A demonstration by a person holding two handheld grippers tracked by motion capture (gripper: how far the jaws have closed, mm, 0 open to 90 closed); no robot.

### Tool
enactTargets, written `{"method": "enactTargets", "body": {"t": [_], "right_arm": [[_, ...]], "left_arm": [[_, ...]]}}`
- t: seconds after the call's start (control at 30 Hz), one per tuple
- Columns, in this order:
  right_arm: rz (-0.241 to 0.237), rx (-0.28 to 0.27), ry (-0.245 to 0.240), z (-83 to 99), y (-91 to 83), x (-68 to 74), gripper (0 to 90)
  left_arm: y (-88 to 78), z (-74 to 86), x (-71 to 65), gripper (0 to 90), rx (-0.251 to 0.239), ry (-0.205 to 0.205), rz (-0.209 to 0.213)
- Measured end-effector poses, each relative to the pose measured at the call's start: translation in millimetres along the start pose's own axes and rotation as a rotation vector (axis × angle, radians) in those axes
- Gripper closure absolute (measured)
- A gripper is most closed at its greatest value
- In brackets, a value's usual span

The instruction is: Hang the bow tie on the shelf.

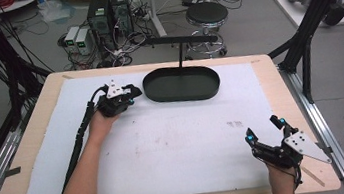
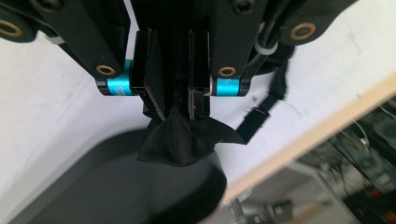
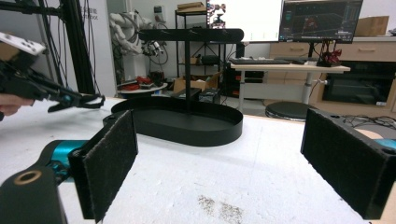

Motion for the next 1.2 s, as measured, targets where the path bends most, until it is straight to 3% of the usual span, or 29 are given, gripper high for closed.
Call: {"method": "enactTargets", "body": {"t": [0.33, 0.53, 0.77, 0.97, 1.0, 1.2], "right_arm": [[-0.001, 0.000, 0.004, -0.5, -0.4, 1.3, 10.1], [0.002, -0.006, 0.006, -1.7, -1.2, 1.0, 10.1], [0.000, -0.005, 0.012, -1.5, -1.3, 2.0, 10.1], [-0.004, -0.007, 0.006, -1.3, -0.4, 2.8, 10.1], [-0.004, -0.007, 0.007, -1.3, -0.5, 2.8, 10.1], [-0.004, -0.007, 0.015, -2.0, -1.2, 2.7, 10.1]], "left_arm": [[-28.4, -14.9, -3.9, 76.9, -0.137, 0.027, -0.101], [-54.1, -34.3, -8.1, 76.9, -0.286, 0.094, -0.178], [-72.2, -51.1, -11.2, 77.0, -0.373, 0.143, -0.244], [-81.1, -76.7, -19.3, 77.0, -0.439, 0.207, -0.254], [-82.4, -87.1, -23.8, 77.0, -0.453, 0.238, -0.253], [-77.6, -113.4, -36.3, 77.0, -0.511, 0.285, -0.253]]}}
Point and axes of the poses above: each handheld gripper's, and its own axes: y roughly forward along the jaws, z roughly out of its underside, x roughly to its left, the point moved 3 cm from there along y, roughly forward along the jaws, and after that the axes turned 11 degrees about z, right-handed, at the moved point
